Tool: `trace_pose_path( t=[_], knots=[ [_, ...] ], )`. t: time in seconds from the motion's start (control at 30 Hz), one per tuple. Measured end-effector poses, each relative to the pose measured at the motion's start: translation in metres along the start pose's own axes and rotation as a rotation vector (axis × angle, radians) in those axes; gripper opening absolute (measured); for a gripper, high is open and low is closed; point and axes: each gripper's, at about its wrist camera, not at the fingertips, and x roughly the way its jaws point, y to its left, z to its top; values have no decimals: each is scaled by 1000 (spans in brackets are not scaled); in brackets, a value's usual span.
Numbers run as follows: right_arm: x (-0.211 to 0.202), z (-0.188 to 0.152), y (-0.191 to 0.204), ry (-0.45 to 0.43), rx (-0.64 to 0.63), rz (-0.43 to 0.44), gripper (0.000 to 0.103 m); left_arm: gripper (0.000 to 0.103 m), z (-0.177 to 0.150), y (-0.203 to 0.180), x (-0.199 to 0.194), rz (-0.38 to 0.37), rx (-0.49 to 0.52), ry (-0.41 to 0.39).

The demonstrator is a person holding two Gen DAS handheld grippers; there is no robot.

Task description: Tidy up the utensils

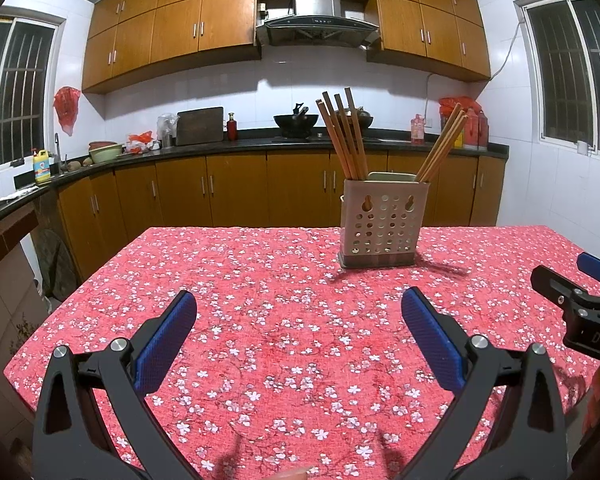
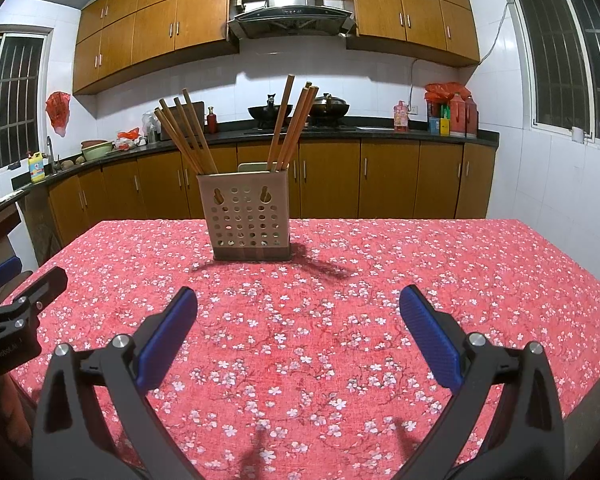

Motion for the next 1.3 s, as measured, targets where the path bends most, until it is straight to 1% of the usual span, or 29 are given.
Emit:
trace_pose_path(
  t=[1.3],
  knots=[
    [-1,-1,2,4,3,2,99,101,-2,3,4,-12,0,9]
  ],
)
